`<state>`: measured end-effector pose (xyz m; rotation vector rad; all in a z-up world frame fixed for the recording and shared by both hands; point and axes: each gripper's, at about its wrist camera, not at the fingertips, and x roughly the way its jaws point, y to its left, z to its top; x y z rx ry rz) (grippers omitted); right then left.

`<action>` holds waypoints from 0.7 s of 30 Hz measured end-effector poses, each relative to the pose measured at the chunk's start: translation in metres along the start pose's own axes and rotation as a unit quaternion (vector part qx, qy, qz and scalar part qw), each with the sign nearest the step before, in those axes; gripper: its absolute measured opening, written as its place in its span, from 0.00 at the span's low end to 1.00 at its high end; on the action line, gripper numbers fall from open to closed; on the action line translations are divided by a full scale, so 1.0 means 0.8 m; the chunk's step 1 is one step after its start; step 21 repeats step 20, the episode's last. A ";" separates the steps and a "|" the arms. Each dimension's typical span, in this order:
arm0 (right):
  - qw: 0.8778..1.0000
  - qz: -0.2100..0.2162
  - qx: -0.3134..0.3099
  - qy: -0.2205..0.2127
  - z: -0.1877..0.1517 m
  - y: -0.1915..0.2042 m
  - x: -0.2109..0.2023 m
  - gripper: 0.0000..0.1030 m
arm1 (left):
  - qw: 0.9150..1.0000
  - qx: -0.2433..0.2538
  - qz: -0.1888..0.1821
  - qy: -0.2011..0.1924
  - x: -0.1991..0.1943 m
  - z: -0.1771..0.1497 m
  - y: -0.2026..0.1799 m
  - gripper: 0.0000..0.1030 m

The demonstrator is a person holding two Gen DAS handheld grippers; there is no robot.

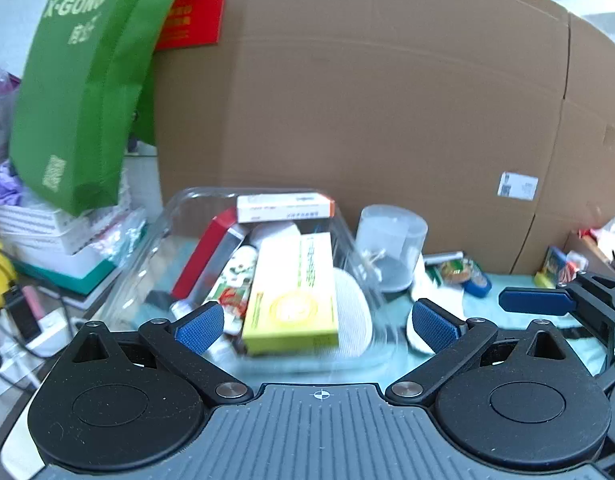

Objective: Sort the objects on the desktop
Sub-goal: 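Withdraw both open tools back from the tray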

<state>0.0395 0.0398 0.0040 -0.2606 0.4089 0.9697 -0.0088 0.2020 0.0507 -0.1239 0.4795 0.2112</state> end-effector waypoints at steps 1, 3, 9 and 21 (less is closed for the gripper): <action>1.000 -0.002 0.000 0.001 -0.004 0.005 -0.003 1.00 | 1.000 0.002 0.005 0.000 -0.006 -0.005 -0.001 1.00; 1.000 -0.004 0.002 0.002 -0.012 0.014 -0.008 1.00 | 1.000 0.005 0.014 0.000 -0.015 -0.014 -0.003 1.00; 1.000 -0.014 0.010 0.015 -0.027 0.028 -0.013 1.00 | 0.999 0.014 0.028 0.021 -0.029 -0.033 -0.009 1.00; 1.000 -0.020 0.009 0.023 -0.034 0.032 -0.013 1.00 | 0.999 0.024 0.009 0.038 -0.024 -0.043 -0.014 1.00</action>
